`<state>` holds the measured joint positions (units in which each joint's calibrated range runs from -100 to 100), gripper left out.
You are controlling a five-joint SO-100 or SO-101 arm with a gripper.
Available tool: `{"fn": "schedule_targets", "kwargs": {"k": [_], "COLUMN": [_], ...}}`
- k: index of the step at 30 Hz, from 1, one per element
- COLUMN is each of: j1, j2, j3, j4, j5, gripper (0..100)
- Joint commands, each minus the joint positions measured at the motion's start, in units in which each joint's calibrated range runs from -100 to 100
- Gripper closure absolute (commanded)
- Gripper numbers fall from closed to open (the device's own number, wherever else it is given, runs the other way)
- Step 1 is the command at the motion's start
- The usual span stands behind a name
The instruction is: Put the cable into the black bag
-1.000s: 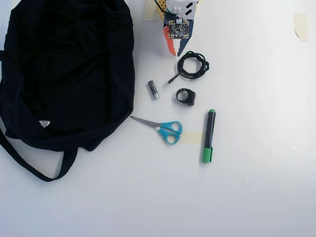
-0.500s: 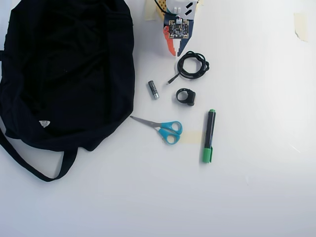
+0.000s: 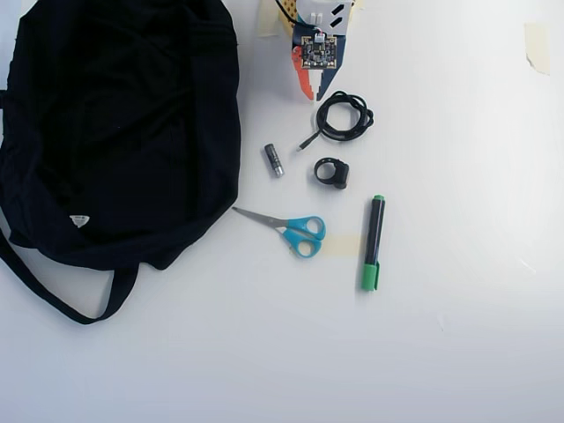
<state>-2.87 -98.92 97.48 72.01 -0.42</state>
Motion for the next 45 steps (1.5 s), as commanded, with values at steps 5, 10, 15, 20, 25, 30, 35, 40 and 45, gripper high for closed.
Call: {"fn": "schedule_targets", "kwargs": {"k": [5, 10, 15, 20, 25, 30, 35, 40, 45], "j1": [-0.3, -0.3, -0.4, -1.7, -2.1, -2.1, -2.1, -2.1, -2.1], "j2": [-0.1, 3.2, 13.0, 23.5, 33.4, 46.5, 62.1, 76.9, 89.4], "j3": [1.8, 2.0, 1.5, -1.9, -11.2, -28.9, -50.8, -69.4, -83.3], "j4": [0.5, -8.2, -27.4, -49.4, -66.2, -68.0, -68.0, -67.6, -67.1], "j5": [0.4, 0.4, 0.6, 0.6, 0.2, 0.2, 0.4, 0.7, 2.4], "gripper": [97, 97, 97, 98, 98, 98, 98, 97, 98]}}
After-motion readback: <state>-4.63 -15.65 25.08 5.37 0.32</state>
